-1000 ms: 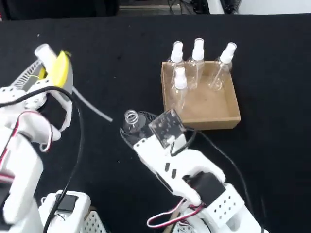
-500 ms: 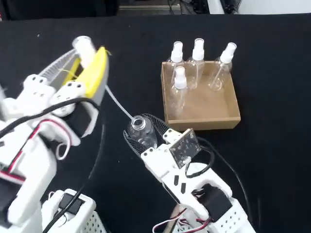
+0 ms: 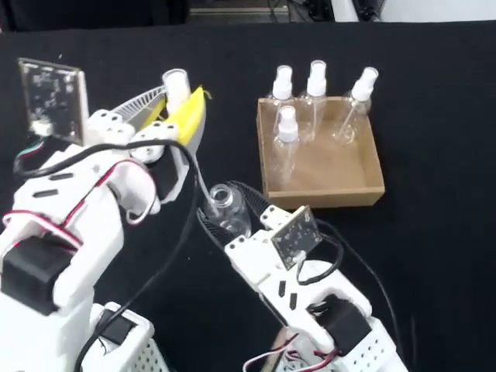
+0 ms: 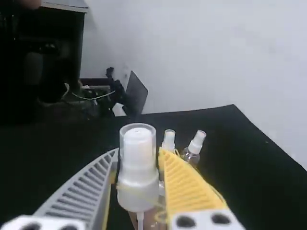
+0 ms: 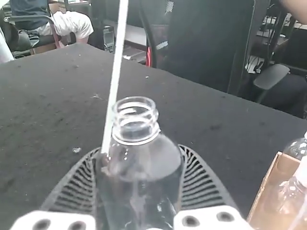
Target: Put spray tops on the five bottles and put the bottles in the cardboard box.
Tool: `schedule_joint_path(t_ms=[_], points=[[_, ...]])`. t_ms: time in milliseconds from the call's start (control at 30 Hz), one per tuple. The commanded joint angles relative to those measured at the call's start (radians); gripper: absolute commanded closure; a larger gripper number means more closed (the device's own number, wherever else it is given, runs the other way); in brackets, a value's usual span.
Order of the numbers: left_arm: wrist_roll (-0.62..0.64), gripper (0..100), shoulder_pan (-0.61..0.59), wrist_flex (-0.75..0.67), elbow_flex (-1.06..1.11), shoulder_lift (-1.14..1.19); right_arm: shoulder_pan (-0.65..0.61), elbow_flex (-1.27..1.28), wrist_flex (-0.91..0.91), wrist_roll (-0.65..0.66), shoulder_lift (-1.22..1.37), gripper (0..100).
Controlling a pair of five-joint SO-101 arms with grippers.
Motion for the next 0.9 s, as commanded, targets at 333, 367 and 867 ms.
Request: schedule_joint_path(t_ms=[333,367,867], points=[[-0.008,97,0.004,-0.032,-0.208,0.012,-0.006,-0.005,-0.02,0.003,-0.021,98.7],[-0.008,97,0.004,-0.028,-0.222,0.014,-0.006,-0.005,-0.02,0.003,-0.021,98.7],[-0.11,97,0.004,-0.031,-0.062,0.006,-0.006,0.004,-0.02,0.003,-0.022,98.7]])
